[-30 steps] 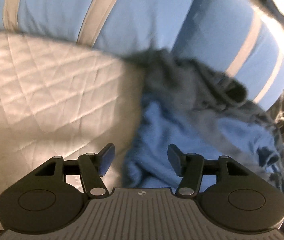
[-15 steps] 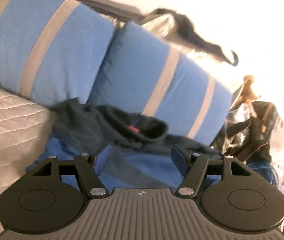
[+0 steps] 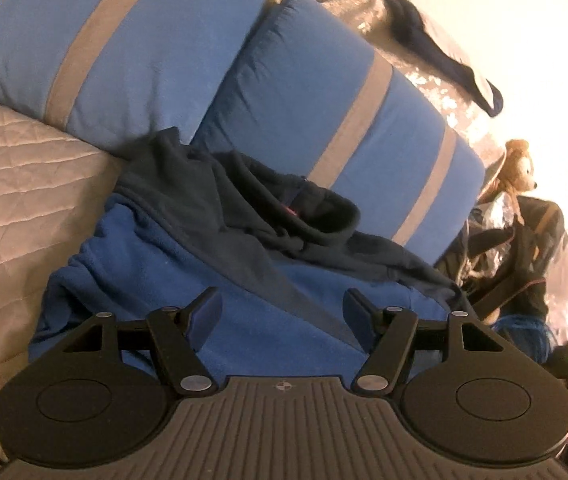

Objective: Fold clothes

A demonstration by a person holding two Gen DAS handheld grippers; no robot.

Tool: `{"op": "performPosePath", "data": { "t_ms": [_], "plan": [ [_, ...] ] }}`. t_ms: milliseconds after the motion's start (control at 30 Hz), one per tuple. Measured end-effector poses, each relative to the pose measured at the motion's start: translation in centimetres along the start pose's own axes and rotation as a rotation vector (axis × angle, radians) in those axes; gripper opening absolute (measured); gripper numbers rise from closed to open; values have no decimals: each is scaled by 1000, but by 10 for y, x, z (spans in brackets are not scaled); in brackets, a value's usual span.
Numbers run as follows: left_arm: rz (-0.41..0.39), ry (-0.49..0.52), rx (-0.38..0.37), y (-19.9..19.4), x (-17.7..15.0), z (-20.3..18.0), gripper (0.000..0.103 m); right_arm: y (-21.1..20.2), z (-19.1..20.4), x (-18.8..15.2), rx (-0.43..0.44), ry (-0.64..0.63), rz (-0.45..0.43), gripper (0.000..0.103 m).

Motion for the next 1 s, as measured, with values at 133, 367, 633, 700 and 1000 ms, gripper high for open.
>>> {"op": "performPosePath", "data": {
  "t_ms": [133, 367, 633, 700, 1000],
  "plan": [
    [17, -2, 24, 2, -2, 3, 63, -10, -16, -8, -20, 54, -28, 65],
    [38, 29, 133, 7, -5, 5, 64, -73, -42, -19, -82, 84, -149, 86],
    [47, 45, 147, 7, -9, 3, 64, -158, -102, -69, -202, 181, -266, 91],
    [47, 50, 143, 7, -10, 1, 64, -180, -115, -86, -211, 209, -299, 91],
    [36, 70, 120, 8, -14, -9, 63, -222, -188, -146, -181, 406, -471, 92]
  ]
}}
Point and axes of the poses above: each gripper's, at about its wrist camera, not at the fingertips, and y roughly the way its jaws point, z to its left, x to its top, the point moved 2 cm from there along y, roughly the way its jaws point, and after that the axes turned 13 degrees about -y, right-handed, at the moved point
